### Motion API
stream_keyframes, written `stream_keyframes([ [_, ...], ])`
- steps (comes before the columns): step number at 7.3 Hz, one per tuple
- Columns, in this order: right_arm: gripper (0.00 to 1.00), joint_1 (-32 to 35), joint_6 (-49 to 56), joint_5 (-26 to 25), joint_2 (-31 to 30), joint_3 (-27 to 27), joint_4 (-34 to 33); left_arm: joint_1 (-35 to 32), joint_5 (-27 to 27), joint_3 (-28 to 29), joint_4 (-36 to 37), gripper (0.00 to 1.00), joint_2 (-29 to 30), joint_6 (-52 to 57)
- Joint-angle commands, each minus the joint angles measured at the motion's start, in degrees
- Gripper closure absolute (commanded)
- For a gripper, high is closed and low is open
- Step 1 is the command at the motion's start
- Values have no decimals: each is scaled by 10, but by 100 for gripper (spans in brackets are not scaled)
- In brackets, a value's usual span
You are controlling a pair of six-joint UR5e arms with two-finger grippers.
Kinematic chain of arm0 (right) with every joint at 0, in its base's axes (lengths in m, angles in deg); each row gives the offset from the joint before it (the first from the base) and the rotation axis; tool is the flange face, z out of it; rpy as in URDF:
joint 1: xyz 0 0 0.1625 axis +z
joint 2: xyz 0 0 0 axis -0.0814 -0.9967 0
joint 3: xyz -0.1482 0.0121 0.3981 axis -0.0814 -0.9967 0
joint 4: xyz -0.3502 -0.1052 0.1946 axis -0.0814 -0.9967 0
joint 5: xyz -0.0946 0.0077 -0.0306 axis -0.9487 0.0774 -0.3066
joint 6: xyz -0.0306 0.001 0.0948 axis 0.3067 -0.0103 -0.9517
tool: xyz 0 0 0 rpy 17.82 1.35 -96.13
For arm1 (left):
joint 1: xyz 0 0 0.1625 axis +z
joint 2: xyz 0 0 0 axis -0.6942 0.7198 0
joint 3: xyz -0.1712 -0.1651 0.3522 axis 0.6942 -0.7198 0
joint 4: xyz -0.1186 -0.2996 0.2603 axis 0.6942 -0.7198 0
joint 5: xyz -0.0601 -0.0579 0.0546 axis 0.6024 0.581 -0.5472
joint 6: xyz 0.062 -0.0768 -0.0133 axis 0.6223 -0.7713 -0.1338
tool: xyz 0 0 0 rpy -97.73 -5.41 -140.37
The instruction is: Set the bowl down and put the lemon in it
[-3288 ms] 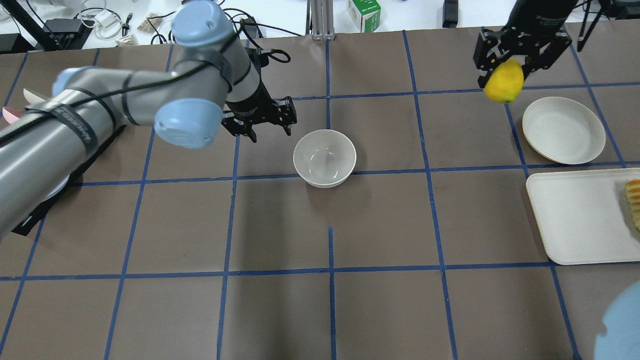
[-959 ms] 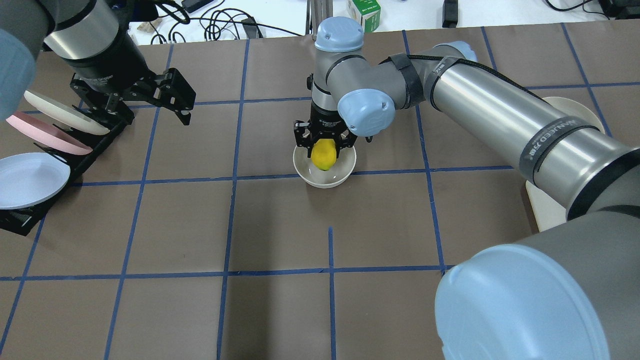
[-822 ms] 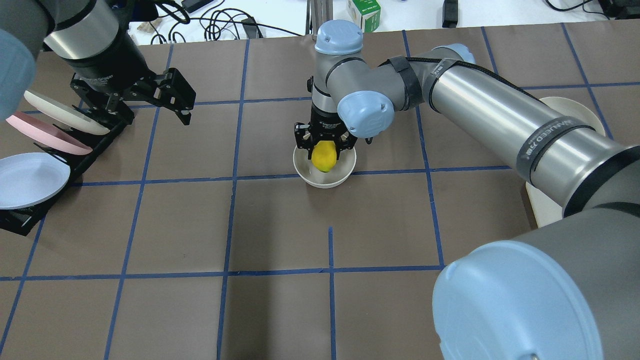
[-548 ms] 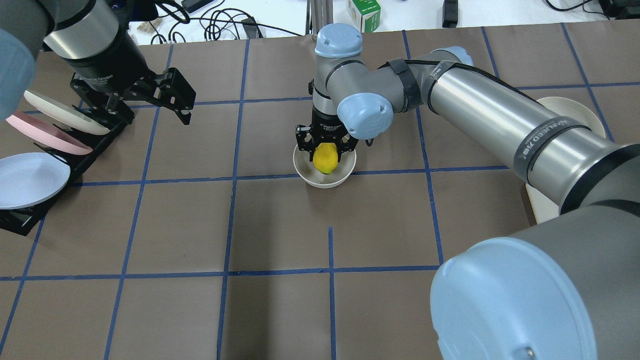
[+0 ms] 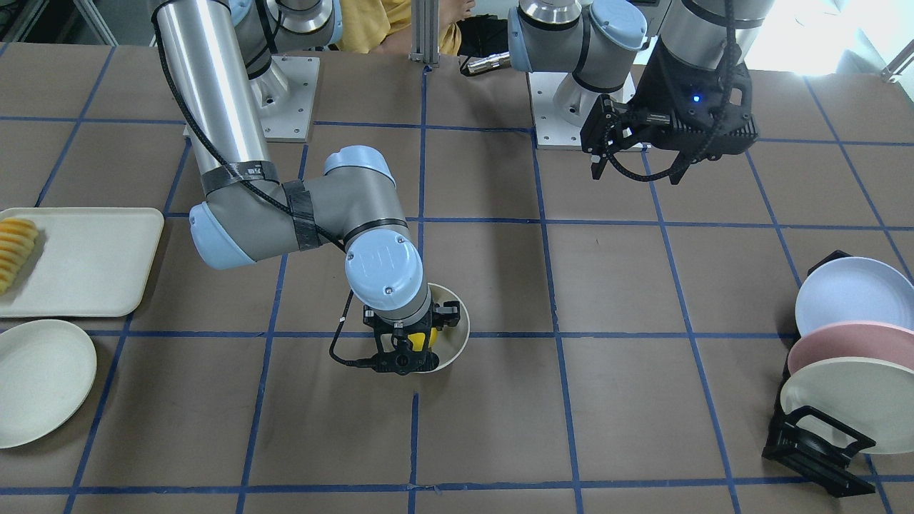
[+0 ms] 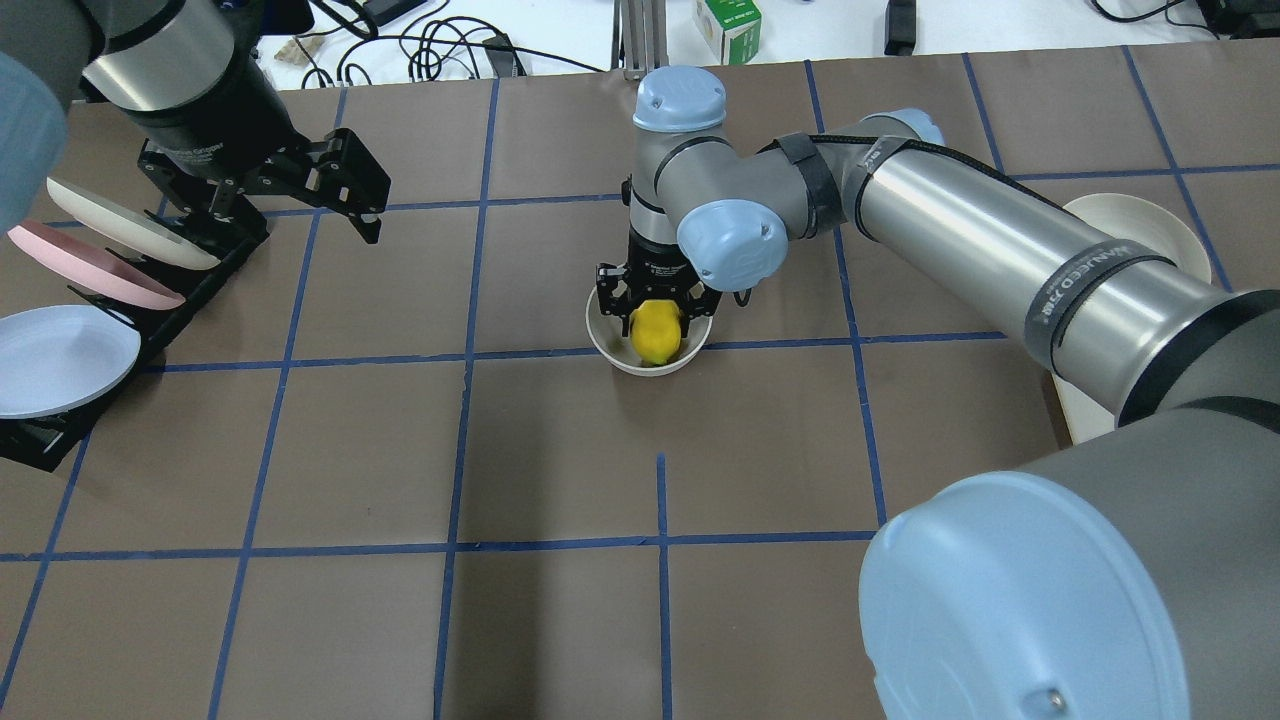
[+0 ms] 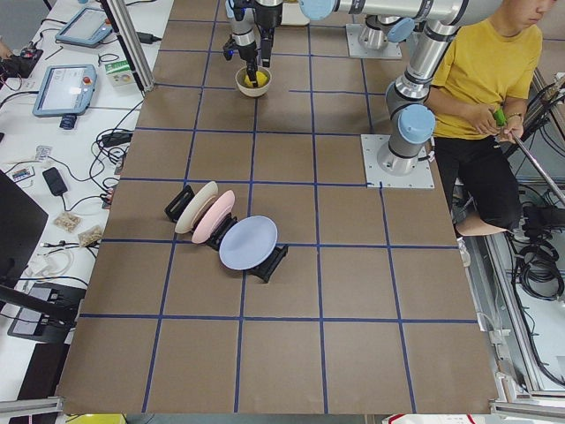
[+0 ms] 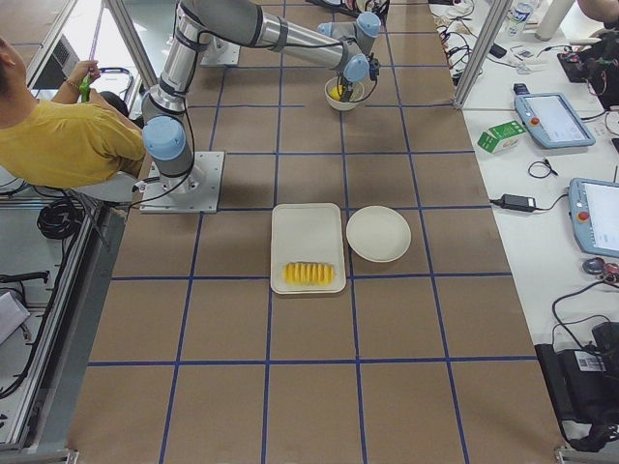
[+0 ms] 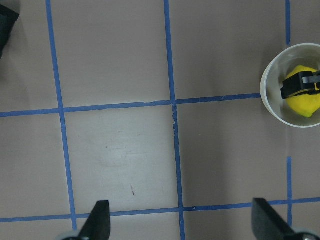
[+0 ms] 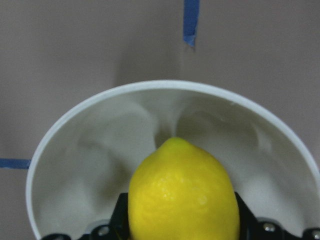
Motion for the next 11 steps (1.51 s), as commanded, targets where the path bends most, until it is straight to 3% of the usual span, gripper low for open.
stream_keyframes([
  [1,0,0,-1,-1,-18,-4,-4,0,-1,0,1,0,0,2],
  [3,0,-17,1,-4,-71,-3,19,0,0,0,1,0,0,2],
  [5,0,-77,12,-30,-146,-5,105,0,0,-1,1,0,0,2],
  [9,0,-201,87,-32,-245,-4,261,0,-5,3,6,0,5,3],
  [11,0,-214,87,-68,-321,-4,303,0,-5,4,6,0,5,3],
])
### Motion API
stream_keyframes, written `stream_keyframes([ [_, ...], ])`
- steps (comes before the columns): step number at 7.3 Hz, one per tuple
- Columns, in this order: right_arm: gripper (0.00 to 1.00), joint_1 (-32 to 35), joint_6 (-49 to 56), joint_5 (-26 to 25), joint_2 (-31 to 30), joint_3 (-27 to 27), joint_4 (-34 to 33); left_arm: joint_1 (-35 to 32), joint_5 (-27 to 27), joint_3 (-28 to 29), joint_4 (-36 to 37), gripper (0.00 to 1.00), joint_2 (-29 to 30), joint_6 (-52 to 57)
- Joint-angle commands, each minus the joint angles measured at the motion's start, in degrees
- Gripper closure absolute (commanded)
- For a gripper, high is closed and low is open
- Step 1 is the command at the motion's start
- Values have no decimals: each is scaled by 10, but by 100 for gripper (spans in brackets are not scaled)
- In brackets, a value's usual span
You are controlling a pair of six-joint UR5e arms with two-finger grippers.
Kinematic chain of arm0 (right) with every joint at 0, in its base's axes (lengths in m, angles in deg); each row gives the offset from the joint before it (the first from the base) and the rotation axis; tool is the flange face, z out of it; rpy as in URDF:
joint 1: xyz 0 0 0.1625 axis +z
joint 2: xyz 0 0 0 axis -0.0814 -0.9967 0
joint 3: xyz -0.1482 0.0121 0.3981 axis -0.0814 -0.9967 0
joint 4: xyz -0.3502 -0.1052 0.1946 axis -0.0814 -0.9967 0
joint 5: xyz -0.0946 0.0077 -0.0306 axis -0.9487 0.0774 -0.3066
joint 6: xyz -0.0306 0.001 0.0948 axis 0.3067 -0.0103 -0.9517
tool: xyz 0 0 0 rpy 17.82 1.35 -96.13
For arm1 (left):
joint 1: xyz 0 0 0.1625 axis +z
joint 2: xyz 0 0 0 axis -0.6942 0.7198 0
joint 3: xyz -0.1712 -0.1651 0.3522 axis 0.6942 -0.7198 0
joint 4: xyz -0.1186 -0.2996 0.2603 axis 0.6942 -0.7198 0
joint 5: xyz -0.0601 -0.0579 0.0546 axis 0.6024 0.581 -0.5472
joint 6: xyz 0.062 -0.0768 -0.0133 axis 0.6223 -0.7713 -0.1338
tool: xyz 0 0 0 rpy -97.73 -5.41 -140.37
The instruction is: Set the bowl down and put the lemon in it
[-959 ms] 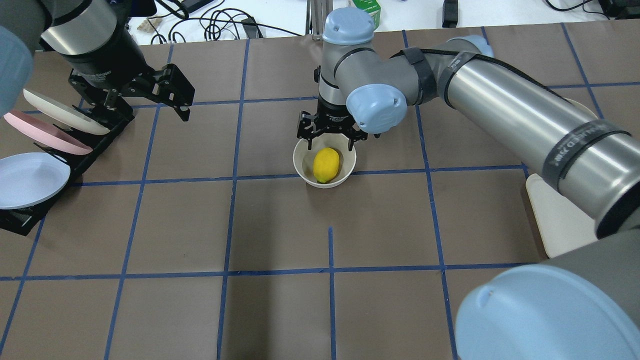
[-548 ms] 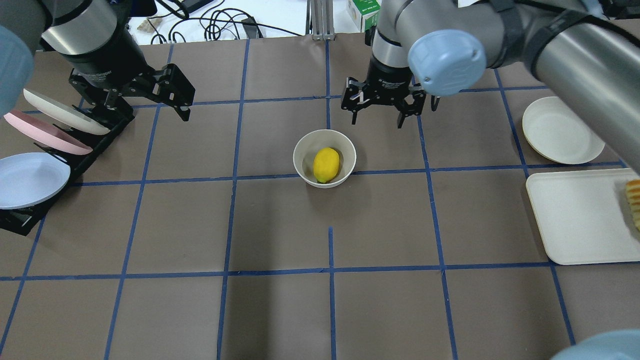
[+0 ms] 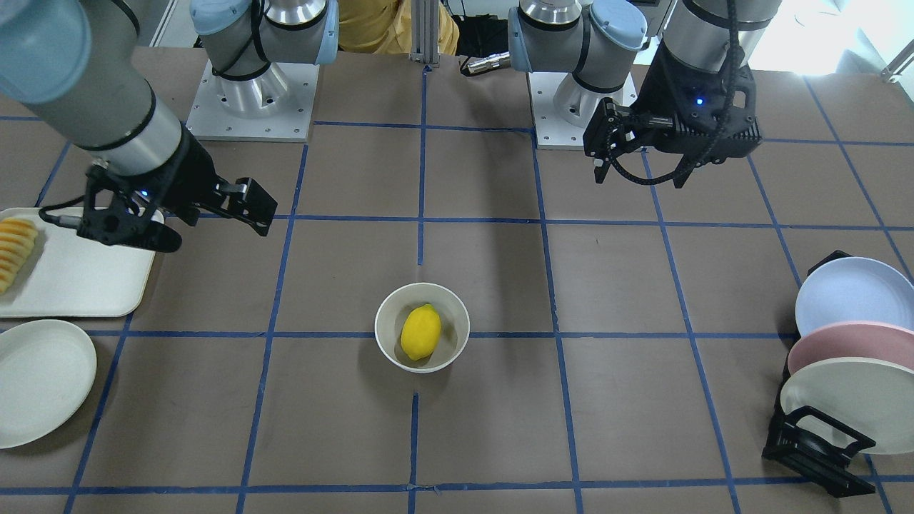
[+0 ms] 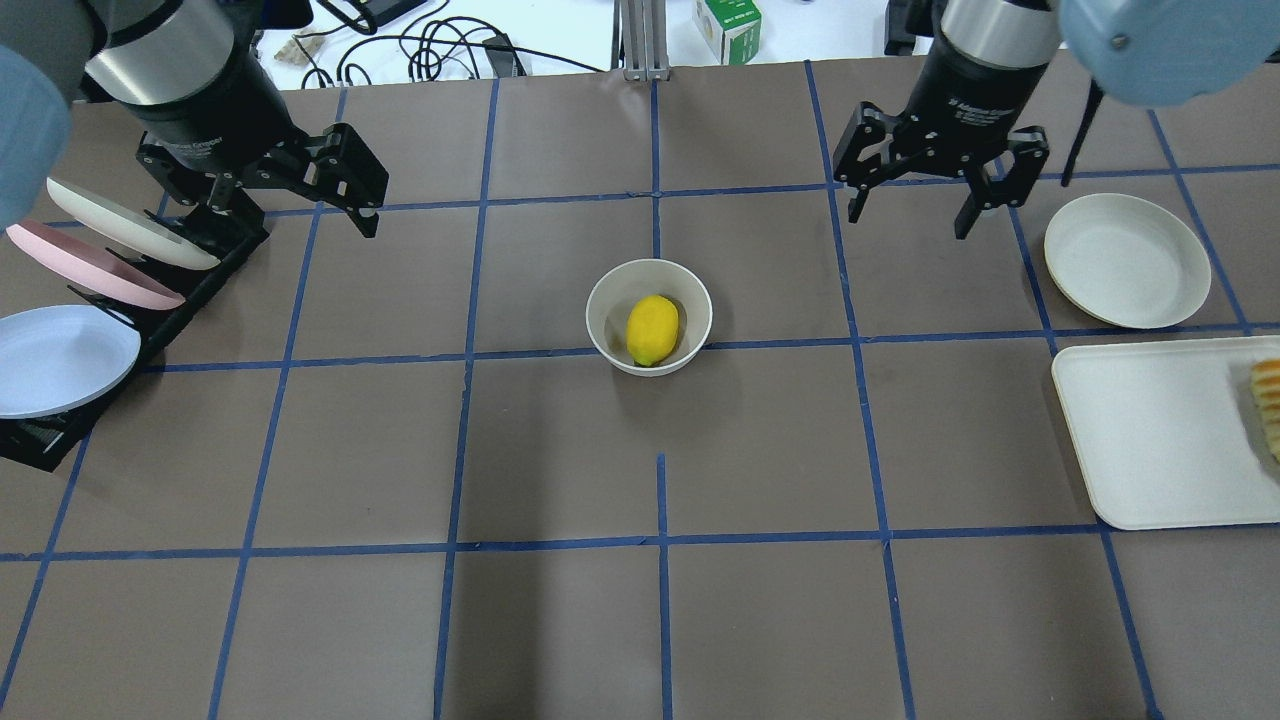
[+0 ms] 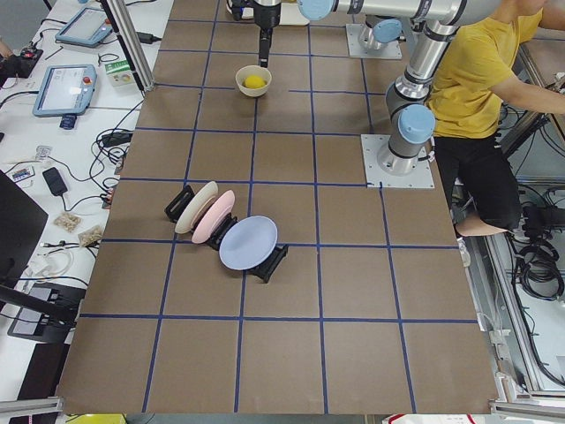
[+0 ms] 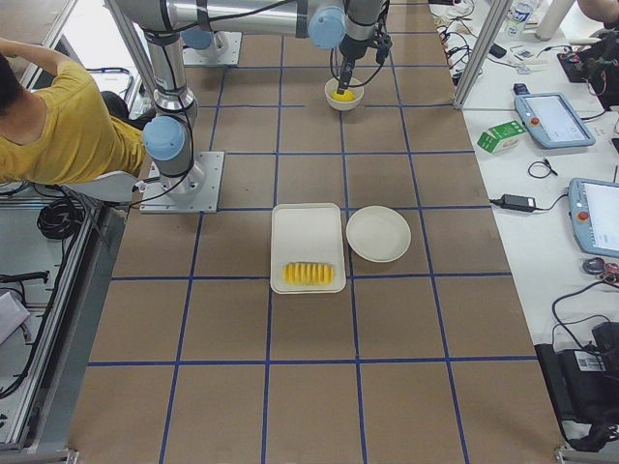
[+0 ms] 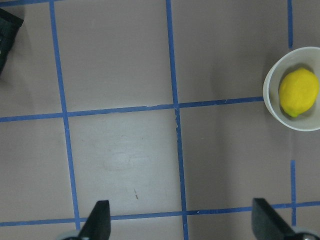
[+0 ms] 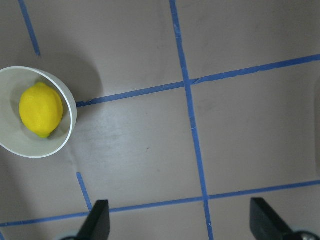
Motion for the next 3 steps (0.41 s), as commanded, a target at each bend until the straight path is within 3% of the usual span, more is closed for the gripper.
stream_keyframes([
  [1,0,-7,-3,-19,-77,5,25,0,1,1,0,0,1,0],
  [3,0,-1,-3,-20,-80,8,26,0,-1,2,2,0,1,3],
])
